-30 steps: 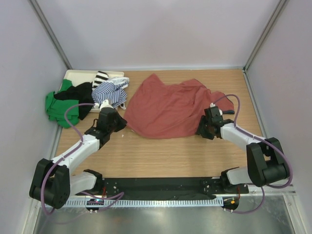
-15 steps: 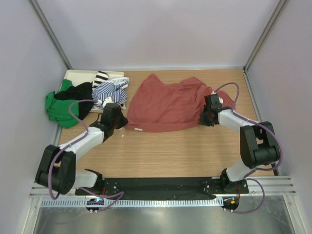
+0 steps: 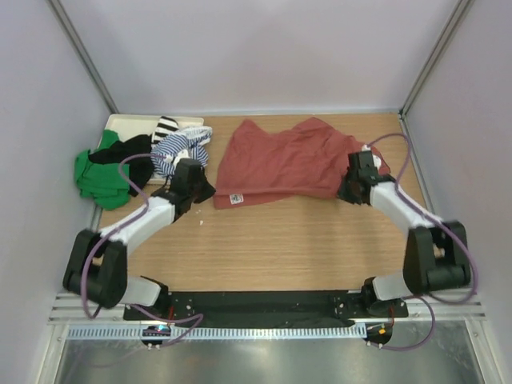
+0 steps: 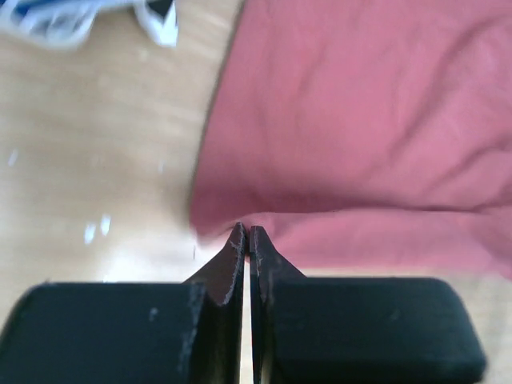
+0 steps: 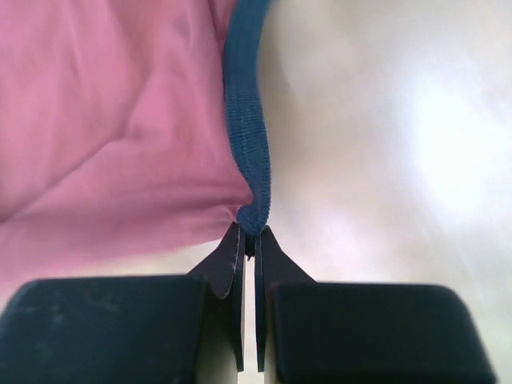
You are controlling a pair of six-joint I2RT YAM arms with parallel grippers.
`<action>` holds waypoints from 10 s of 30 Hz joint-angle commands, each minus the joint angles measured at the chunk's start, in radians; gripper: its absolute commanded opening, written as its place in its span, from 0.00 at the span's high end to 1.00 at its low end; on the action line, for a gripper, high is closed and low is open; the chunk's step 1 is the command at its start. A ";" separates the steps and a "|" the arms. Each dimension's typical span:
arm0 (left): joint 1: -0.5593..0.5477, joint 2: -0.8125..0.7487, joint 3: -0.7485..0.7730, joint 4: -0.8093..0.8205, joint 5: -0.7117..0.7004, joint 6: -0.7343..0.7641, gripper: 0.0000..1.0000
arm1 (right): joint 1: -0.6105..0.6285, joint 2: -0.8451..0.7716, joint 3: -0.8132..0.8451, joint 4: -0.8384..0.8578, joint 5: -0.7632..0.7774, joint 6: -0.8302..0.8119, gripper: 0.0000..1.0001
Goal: Fold and stack the tank tops
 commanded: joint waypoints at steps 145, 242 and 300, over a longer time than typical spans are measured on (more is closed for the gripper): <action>-0.211 -0.313 -0.253 -0.230 -0.050 -0.021 0.29 | -0.213 -0.395 -0.136 -0.397 0.315 0.277 0.68; 0.025 0.490 0.737 -0.207 0.121 0.226 0.33 | -0.141 0.371 0.577 -0.097 -0.078 -0.101 0.43; -0.061 0.579 0.620 -0.330 0.014 0.241 0.56 | -0.072 0.039 -0.002 0.005 -0.026 -0.037 0.95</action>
